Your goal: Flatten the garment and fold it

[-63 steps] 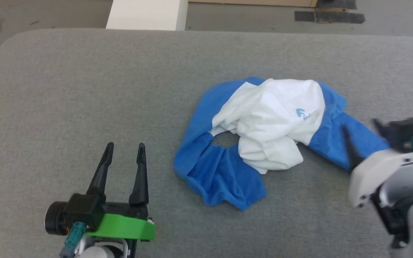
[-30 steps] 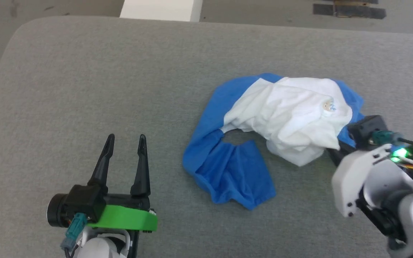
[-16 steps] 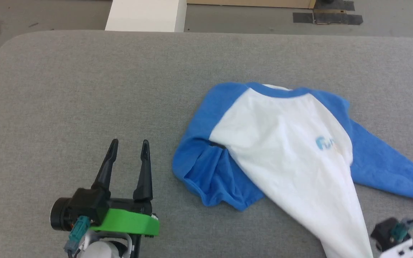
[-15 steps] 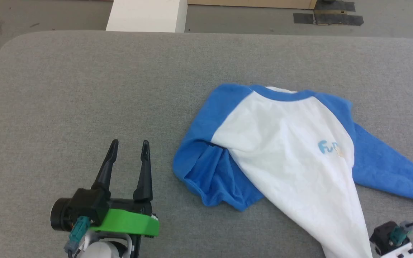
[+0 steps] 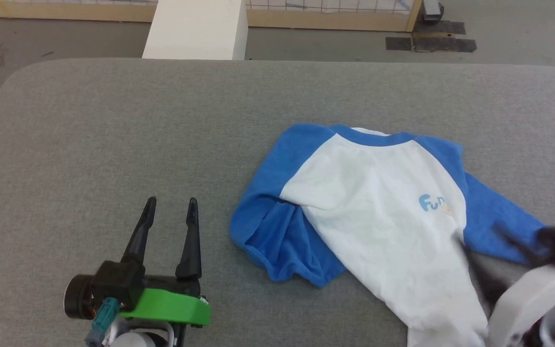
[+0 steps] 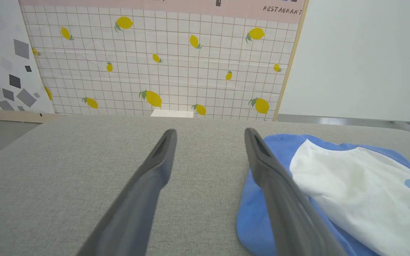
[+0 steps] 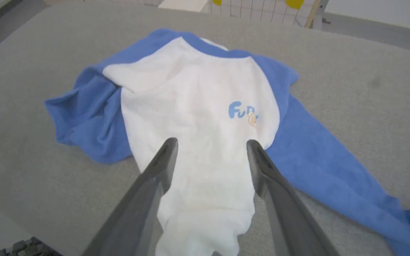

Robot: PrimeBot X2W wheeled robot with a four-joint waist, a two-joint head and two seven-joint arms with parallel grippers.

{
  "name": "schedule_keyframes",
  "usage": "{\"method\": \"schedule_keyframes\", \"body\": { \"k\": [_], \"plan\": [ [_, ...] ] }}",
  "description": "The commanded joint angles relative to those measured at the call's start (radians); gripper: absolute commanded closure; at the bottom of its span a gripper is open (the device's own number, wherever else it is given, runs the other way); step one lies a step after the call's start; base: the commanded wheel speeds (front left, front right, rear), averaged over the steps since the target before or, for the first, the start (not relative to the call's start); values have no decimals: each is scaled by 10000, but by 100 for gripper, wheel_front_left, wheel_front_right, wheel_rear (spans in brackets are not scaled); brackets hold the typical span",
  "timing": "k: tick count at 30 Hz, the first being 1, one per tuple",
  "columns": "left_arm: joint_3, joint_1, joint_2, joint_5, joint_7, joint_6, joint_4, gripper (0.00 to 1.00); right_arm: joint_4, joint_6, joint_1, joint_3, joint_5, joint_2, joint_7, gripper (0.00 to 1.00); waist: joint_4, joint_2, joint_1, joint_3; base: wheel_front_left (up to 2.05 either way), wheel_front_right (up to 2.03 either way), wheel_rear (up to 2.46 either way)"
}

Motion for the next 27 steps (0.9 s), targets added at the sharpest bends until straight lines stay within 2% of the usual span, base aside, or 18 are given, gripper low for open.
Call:
{"method": "schedule_keyframes", "body": {
  "k": [1, 4, 6, 10, 14, 18, 27],
  "plan": [
    [44, 115, -43, 127, -45, -58, -94, 0, -175, -15, -414, -445, -476, 431, -828, 0, -72, 0, 0, -31, 0, 0, 0],
    [127, 164, -39, 167, -45, -58, -236, 0, -340, -15, -831, -1376, -1616, 1268, -2912, 0, -143, 0, 0, -16, 0, 0, 0],
    [207, 222, -32, 200, -45, -43, -357, 0, -275, -15, -1002, -2101, -2075, 1562, -4395, 0, -215, 0, 0, -5, 0, 0, 0],
    [312, 385, 37, 310, -45, -36, -503, 0, 672, -15, -878, -2917, -1493, 1605, -6208, 0, -422, 0, 0, 77, 0, 0, 0],
    [248, 368, 167, 403, 0, -100, -311, 0, 1502, -15, -689, -2954, -1245, 1608, -6852, 0, -593, 0, 0, 164, 0, 0, 0],
    [10, 100, 336, 403, 898, -287, -89, 0, 1756, -15, -776, -3004, -1299, 1610, -7051, 0, -696, 0, 0, 283, 0, 0, 0],
    [-1093, -650, 1034, -20, 5090, -873, 296, 0, 1912, -15, -1049, -2715, -1153, 1611, -6948, 0, -707, 0, 0, 908, 0, 0, 0]
  ]
}}
